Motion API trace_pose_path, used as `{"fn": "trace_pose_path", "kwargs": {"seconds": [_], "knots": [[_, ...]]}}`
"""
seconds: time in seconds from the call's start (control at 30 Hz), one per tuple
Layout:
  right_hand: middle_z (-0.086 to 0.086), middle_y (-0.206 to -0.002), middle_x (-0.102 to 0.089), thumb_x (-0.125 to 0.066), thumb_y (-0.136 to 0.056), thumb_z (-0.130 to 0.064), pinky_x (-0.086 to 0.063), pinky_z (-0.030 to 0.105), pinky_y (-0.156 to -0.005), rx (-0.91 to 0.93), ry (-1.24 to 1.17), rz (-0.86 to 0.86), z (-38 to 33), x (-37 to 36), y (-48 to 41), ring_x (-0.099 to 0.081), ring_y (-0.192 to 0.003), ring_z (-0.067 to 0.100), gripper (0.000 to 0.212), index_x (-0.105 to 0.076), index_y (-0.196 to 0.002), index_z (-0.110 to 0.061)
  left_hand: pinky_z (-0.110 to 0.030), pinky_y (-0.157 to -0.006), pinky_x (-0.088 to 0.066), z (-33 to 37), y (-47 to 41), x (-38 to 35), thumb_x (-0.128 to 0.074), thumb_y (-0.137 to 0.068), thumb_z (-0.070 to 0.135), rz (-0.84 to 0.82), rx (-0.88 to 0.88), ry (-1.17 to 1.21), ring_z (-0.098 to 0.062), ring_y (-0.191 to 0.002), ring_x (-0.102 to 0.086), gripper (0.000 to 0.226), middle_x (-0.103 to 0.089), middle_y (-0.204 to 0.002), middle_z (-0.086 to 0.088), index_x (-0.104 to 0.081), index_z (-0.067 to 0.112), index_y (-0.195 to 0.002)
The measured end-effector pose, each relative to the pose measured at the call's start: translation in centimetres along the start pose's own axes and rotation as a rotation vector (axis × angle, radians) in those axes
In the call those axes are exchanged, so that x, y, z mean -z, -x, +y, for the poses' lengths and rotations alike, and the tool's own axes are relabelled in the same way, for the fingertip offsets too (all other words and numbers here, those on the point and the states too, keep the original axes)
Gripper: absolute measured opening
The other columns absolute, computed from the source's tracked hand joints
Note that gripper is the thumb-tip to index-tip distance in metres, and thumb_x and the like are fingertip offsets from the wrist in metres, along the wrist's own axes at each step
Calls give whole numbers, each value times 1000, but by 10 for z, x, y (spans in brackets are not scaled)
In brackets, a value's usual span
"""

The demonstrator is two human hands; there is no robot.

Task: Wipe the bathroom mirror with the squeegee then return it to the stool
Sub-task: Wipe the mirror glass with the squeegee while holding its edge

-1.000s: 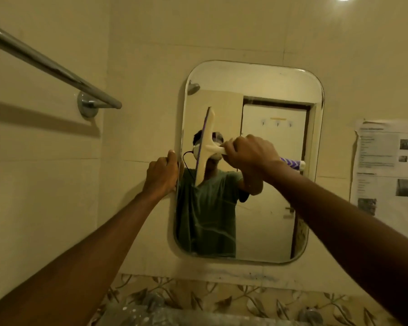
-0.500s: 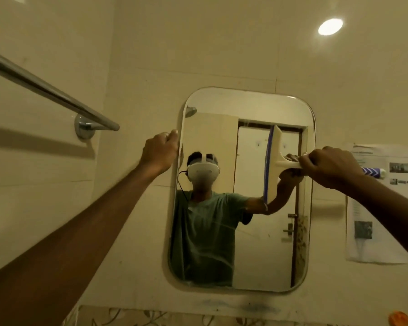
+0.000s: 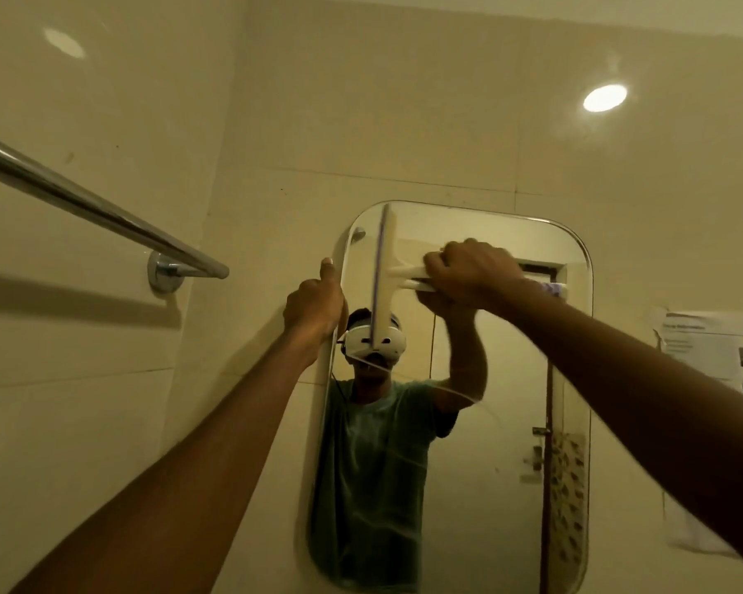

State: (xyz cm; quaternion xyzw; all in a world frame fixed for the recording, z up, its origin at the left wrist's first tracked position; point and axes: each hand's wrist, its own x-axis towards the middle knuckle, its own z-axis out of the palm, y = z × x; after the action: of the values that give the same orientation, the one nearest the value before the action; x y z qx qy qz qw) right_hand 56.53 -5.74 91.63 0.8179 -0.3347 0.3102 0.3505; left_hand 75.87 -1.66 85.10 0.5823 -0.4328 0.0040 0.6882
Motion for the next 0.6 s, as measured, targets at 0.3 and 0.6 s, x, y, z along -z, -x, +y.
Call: {"fn": "trace_pose_path", "kwargs": {"seconds": [0.3,0.6], "knots": [[18,-75,-57,-36,-98,-32,-43,36,-57,-454,-99,35,132,3,63,-49,-62,27,40,-51,-74,-5,-48,-94,-48,-7,-2,4,-25,-98,46,18,-128,3,-33,-98,-62,52,-67,-103,-16,-61,10,-88],[6,-81,-46,-39,-101,-39,-48,38,-64,82,55,48,-6,11,-41,-50,-74,23,25,-45,-91,-16,-48,-83,-53,-9,-8,1,-28,-98,42,87,-153,29,-35,-84,-64,59,-67,-87,-21,-64,-1,-81]]}}
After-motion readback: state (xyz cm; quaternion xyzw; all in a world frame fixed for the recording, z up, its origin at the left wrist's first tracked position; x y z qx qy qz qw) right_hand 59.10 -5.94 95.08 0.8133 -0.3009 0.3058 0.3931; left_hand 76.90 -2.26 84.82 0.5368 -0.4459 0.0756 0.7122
